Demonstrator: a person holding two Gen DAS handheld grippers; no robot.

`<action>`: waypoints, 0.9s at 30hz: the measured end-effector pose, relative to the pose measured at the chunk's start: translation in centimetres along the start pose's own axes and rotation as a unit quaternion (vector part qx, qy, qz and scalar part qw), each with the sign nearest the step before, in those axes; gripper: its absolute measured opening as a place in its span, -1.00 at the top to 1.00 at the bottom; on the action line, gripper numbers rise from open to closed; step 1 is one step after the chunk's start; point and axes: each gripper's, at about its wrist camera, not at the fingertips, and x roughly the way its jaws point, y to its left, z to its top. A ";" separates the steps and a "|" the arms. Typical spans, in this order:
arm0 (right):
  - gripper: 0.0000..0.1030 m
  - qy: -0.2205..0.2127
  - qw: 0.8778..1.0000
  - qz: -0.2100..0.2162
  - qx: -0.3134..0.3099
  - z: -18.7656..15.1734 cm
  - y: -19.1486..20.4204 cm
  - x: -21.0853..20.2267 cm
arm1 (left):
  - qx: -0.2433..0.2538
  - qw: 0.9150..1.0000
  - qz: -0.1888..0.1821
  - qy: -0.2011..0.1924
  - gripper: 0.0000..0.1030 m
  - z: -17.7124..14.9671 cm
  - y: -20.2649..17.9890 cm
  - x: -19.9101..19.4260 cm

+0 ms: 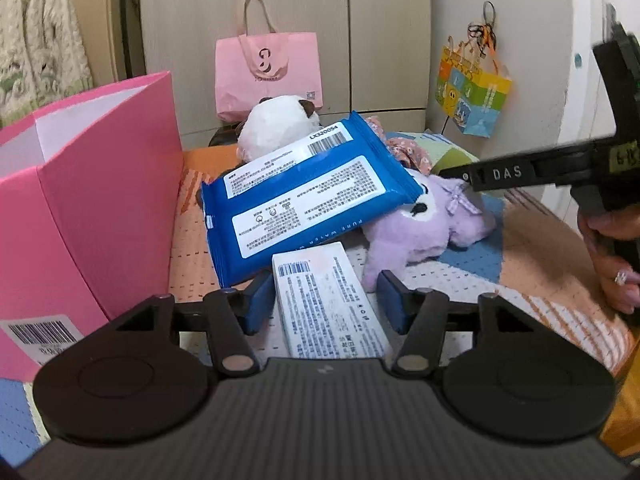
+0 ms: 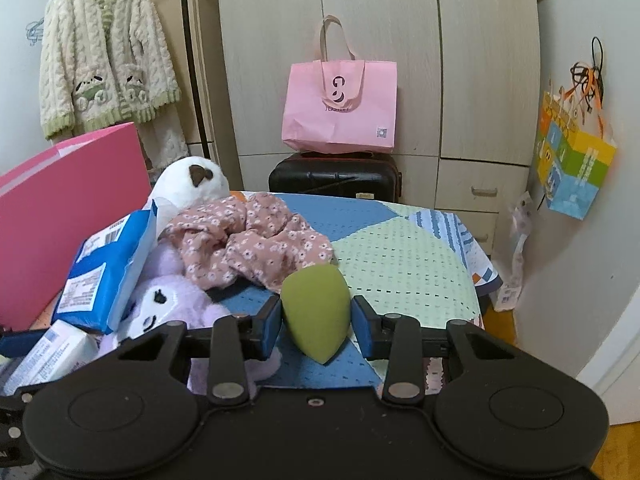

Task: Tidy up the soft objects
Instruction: 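Grasp the white boxed item with the left tool while the right tool grasps the green sponge, then carry the white box and green sponge with both tools into the pink box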

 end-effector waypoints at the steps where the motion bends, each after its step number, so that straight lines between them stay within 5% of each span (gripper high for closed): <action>1: 0.19 -0.002 1.000 -0.002 -0.004 0.0 0.1 -0.1 | 0.006 1.000 -0.001 -0.002 0.11 -0.1 -0.1 -0.2; 20: 0.21 -0.036 0.999 -0.019 -0.011 -0.8 0.5 -5.3 | -0.016 0.999 -0.041 0.003 0.24 -0.3 1.0 -2.8; 27: 0.21 -0.032 0.999 0.010 -0.008 -1.3 3.2 -9.0 | -0.032 0.997 -0.066 0.023 0.24 -0.4 2.2 -4.1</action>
